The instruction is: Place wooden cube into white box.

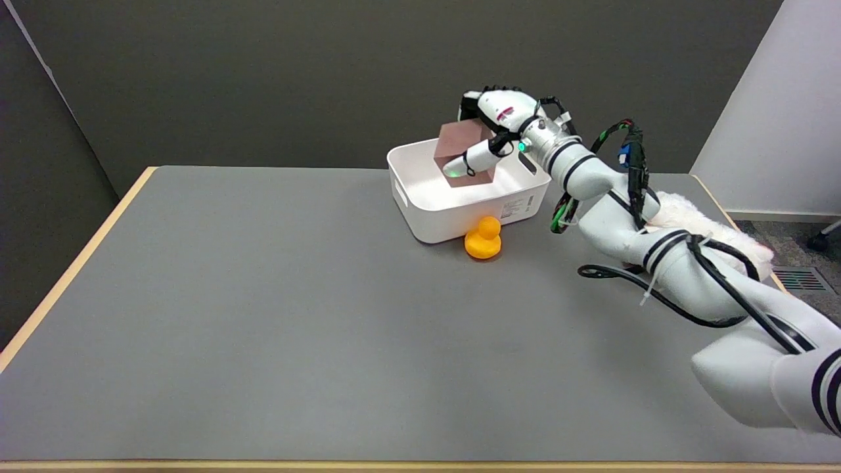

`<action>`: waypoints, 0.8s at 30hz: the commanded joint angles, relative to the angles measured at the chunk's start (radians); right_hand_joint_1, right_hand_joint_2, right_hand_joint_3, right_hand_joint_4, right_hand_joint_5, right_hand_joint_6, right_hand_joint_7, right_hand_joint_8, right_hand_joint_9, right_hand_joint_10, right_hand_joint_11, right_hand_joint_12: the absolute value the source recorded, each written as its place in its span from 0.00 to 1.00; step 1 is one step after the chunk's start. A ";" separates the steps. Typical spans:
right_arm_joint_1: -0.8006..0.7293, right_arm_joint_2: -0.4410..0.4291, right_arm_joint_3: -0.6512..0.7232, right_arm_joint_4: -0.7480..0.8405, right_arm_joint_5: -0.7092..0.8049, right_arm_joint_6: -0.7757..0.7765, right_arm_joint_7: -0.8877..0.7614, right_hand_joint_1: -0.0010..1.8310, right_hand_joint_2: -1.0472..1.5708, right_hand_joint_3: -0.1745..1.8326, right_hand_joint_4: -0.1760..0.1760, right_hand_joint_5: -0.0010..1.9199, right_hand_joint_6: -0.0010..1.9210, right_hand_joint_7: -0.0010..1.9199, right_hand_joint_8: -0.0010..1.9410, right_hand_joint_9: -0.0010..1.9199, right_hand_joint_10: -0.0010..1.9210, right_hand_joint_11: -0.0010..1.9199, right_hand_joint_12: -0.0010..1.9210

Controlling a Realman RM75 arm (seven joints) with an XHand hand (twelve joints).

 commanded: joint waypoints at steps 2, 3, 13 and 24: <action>0.096 -0.012 -0.063 -0.380 0.120 -0.023 0.007 0.65 0.88 0.12 0.00 0.24 0.80 0.44 0.72 0.42 0.68 0.33 0.88; 0.089 -0.010 -0.061 -0.378 0.124 -0.023 0.007 0.65 0.88 0.12 0.00 0.24 0.80 0.44 0.72 0.42 0.68 0.33 0.88; 0.062 0.014 -0.049 -0.318 0.124 -0.023 0.007 0.65 0.88 0.12 0.00 0.25 0.79 0.44 0.72 0.41 0.68 0.33 0.88; 0.058 0.040 -0.049 -0.252 0.208 -0.018 0.007 0.65 0.88 0.12 0.00 0.25 0.78 0.44 0.74 0.41 0.70 0.31 0.89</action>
